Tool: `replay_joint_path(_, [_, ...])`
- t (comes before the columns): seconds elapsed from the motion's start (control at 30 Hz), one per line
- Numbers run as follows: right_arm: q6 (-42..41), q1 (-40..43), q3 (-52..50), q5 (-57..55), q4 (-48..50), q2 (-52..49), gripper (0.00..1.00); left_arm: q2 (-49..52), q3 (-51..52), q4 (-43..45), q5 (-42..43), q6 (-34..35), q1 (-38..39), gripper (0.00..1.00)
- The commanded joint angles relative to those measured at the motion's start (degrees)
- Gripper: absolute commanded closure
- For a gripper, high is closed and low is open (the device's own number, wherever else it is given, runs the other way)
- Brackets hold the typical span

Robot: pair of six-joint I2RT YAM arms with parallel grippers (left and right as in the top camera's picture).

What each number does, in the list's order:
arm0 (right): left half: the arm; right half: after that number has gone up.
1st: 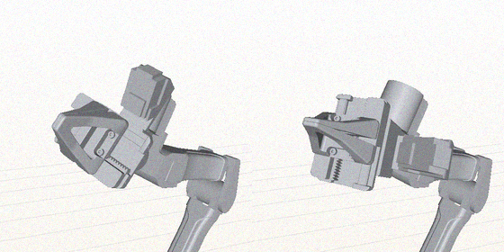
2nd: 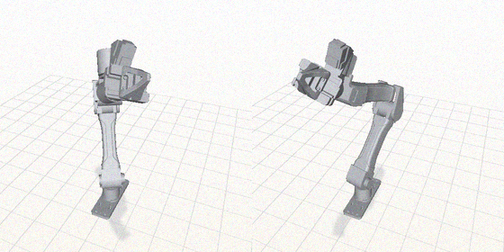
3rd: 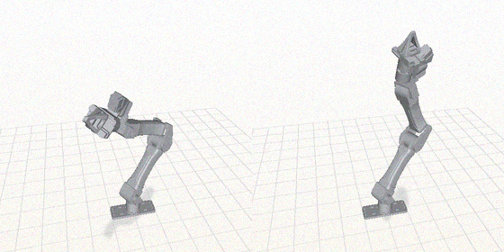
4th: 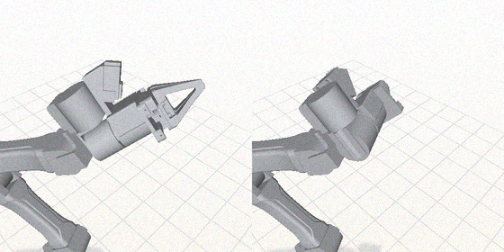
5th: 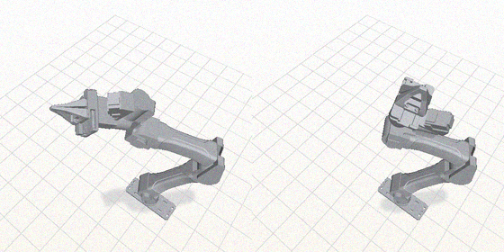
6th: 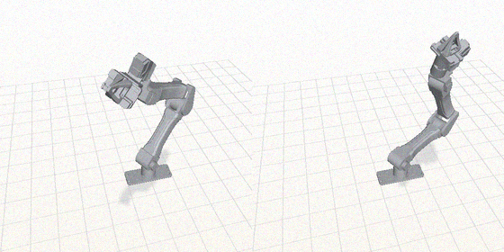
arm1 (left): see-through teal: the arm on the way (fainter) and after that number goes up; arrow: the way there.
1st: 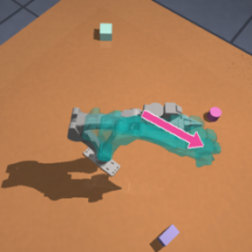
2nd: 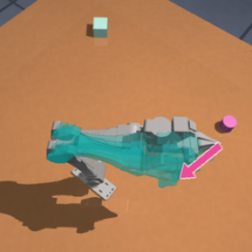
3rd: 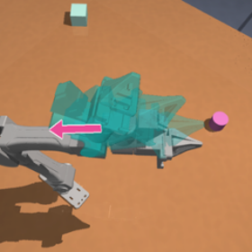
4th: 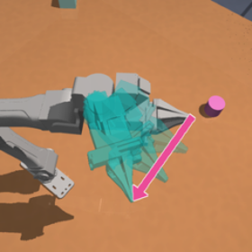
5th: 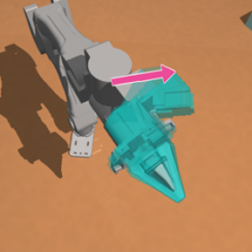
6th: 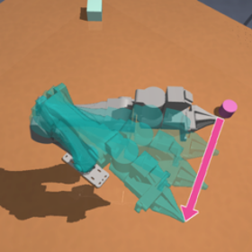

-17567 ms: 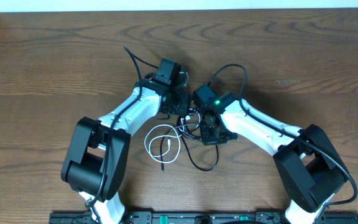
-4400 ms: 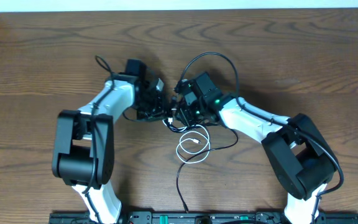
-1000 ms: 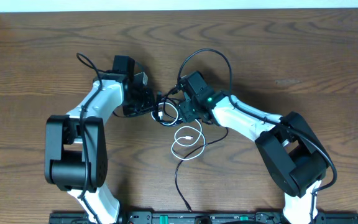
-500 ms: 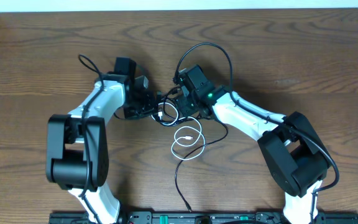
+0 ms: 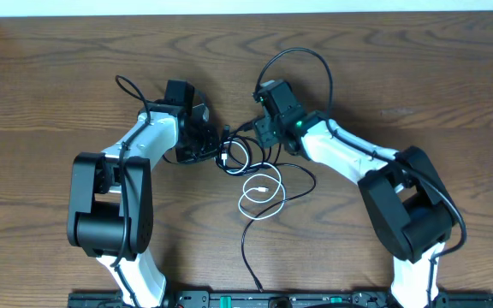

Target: Untangle cables

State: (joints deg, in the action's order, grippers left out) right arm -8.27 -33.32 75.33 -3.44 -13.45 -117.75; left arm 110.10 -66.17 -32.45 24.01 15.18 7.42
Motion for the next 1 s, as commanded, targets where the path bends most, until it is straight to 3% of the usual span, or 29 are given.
replay_joint_path(0.0, [1.07, 1.16, 0.74, -0.85, 0.39, -2.86, 0.37, 1.11, 0.63, 0.50, -1.40, -0.15, 0.28, 0.92])
replay_joint_path(0.3, [2.34, 1.42, 0.74, -2.78, 0.09, -9.46, 0.39, 1.14, 0.63, 5.44, -4.72, -0.50, 0.28, 0.88])
replay_joint_path(0.53, [2.34, 1.84, 0.74, -16.83, -1.75, -14.67, 0.37, 1.11, 0.63, 9.01, -13.31, -0.11, 0.26, 0.86])
replay_joint_path(0.97, [-5.09, 9.31, 0.74, -23.85, -6.62, -15.69, 0.33, 1.11, 0.61, 11.82, -13.38, 0.17, 0.20, 0.86])
